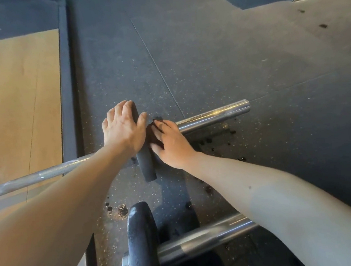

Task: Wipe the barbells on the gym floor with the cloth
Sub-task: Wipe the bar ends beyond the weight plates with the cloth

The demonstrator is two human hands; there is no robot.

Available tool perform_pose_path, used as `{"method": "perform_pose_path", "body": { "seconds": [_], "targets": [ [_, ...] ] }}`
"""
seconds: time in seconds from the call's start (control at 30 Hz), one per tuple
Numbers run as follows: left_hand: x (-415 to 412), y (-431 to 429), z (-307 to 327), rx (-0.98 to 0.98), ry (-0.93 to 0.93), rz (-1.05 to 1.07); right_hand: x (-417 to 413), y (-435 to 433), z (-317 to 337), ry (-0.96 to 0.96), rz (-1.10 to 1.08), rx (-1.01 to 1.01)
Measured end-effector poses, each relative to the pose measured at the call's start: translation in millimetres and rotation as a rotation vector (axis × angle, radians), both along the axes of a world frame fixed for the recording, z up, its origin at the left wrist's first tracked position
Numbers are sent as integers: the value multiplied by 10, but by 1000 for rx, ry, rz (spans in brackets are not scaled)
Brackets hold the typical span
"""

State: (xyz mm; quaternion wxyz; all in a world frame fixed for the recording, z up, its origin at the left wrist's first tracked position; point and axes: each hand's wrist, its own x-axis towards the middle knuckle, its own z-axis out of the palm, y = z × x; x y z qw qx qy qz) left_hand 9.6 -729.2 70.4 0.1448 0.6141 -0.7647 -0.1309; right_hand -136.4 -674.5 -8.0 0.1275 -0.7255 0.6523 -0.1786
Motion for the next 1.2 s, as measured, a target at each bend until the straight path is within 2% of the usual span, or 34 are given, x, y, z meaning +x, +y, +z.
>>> {"method": "perform_pose_path", "body": {
  "seconds": [0.27, 0.4, 0.47, 0.57, 0.67, 0.7, 0.77, 0.87, 0.93, 1.03, 1.1, 1.2],
  "targets": [
    [-27, -278, 32, 61, -13, 42, -348, -181, -211, -21, 32, -197],
    [-22, -487, 39, 119, -15, 80, -964, -167, -232, -36, -85, -238],
    [-24, -555, 36, 137, -10, 88, -1304, -124, -237, -44, -183, -214],
    [-32, -627, 30, 150, -7, 100, -1563, -106, -215, -221, -424, -195],
    [-79, -713, 41, 162, -32, 114, -1214, -241, -169, -429, -745, -277],
    [-104, -751, 50, 170, -46, 115, -1008, -300, -154, -462, -787, -301],
    [-146, -832, 77, 185, -84, 119, -548, -382, -171, -474, -690, -298],
    [-158, -940, 146, 220, -158, 120, -5, -430, -269, -372, -371, -255],
    [-160, -960, 177, 227, -206, 88, 111, -444, -320, -304, -237, -258],
    [-151, -944, 197, 238, -175, 83, -109, -473, -264, -260, -144, -221],
    [-134, -947, 166, 243, -121, 95, -405, -464, -207, -265, -137, -189],
    [-118, -902, 111, 238, -43, 120, -1085, -447, -178, -336, -396, -181]
  ]
}}
